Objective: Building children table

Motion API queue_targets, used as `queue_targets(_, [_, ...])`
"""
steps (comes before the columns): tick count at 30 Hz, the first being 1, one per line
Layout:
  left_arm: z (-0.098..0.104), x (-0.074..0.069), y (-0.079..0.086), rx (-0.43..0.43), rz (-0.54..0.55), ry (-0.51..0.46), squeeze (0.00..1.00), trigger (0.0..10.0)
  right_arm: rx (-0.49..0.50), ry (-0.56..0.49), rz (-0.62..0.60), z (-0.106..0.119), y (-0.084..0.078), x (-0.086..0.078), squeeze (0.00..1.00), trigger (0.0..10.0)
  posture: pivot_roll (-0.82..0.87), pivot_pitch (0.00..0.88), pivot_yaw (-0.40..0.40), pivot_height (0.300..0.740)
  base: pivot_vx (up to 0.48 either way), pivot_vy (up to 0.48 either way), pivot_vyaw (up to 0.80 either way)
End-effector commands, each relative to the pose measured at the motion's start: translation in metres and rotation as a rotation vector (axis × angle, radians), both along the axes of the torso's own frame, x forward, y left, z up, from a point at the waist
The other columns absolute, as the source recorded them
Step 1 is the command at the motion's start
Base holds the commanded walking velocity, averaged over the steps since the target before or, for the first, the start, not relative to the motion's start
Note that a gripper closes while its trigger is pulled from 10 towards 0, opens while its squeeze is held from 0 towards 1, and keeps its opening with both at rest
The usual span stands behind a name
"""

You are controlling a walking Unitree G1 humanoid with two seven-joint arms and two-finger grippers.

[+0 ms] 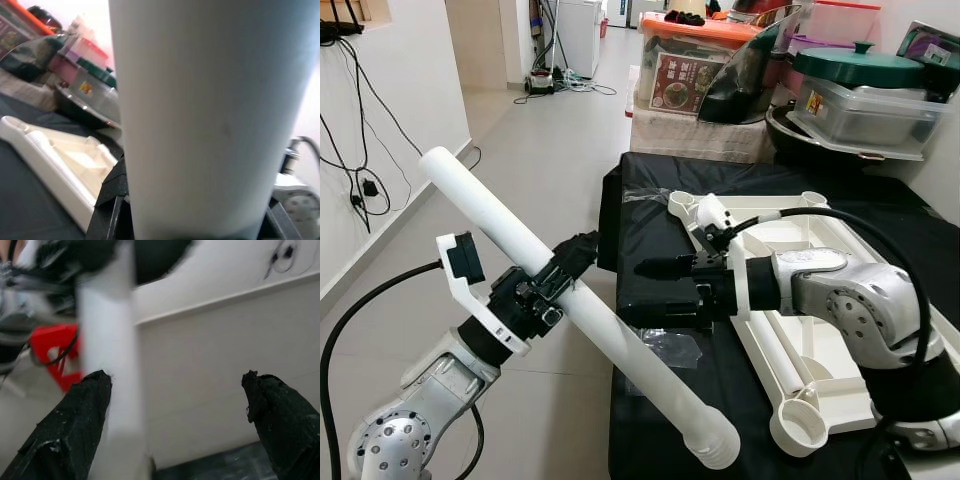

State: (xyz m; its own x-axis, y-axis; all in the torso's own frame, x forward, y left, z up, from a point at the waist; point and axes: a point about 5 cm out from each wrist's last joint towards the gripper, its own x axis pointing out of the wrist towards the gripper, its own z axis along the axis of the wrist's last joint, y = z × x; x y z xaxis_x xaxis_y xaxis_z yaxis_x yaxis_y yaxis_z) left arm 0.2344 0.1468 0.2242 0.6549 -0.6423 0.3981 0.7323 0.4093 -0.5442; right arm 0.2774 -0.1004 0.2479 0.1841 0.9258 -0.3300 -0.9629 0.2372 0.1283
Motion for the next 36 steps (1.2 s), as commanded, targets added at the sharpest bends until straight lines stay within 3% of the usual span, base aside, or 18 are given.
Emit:
queue_targets(1, [0.002, -0.002, -0.002, -0.001, -0.018, -0.022, 0.0, 0.0, -0.032, 0.033, 0.053, -0.008, 0.009, -0.008, 0.0, 10.0, 0.07, 0.0, -0.113, 0.74, 0.0, 0.0, 0.0])
queue_targets(7, [0.001, -0.002, -0.004, 0.015, -0.014, -0.024, 0.0, 0.0, -0.041, 0.032, 0.127, -0.012, 0.019, -0.015, 0.0, 10.0, 0.07, 0.0, -0.115, 0.74, 0.0, 0.0, 0.0])
queue_targets(17, [-0.001, -0.001, -0.002, 0.024, 0.003, -0.023, 0.0, 0.0, -0.073, 0.0, 0.097, -0.013, 0.02, -0.011, 0.0, 10.0, 0.07, 0.0, -0.115, 0.74, 0.0, 0.0, 0.0])
queue_targets(24, [-0.003, 0.002, -0.01, 0.036, -0.013, -0.027, 0.0, 0.0, -0.181, -0.064, 0.036, -0.036, 0.048, -0.002, 0.0, 10.0, 0.07, 0.0, -0.114, 0.74, 0.0, 0.0, 0.0])
queue_targets(32, [-0.005, 0.003, -0.007, 0.031, 0.0, -0.026, 0.0, 0.0, -0.195, -0.055, 0.025, -0.044, 0.054, -0.002, 0.0, 10.0, 0.07, 0.0, -0.121, 0.74, 0.0, 0.0, 0.0])
queue_targets(33, [-0.005, 0.002, -0.007, 0.031, 0.002, -0.026, 0.0, 0.0, -0.186, -0.051, 0.028, -0.044, 0.055, -0.003, 0.0, 2.8, 0.07, 0.0, -0.122, 0.74, 0.0, 0.0, 0.0])
queue_targets(34, [-0.005, 0.002, -0.007, 0.031, 0.002, -0.026, 0.0, 0.0, -0.186, -0.051, 0.028, -0.044, 0.055, -0.003, 0.0, 2.8, 0.07, 0.0, -0.122, 0.74, 0.0, 0.0, 0.0])
queue_targets(35, [-0.006, 0.002, -0.007, 0.03, 0.003, -0.025, 0.0, 0.0, -0.18, -0.049, 0.03, -0.044, 0.056, -0.003, 0.0, 0.0, 0.07, 0.0, -0.122, 0.74, 0.0, 0.0, 0.0])
queue_targets(36, [-0.006, 0.002, -0.007, 0.03, 0.003, -0.025, 0.0, 0.0, -0.18, -0.049, 0.03, -0.044, 0.056, -0.003, 0.0, 0.0, 0.07, 0.0, -0.122, 0.74, 0.0, 0.0, 0.0])
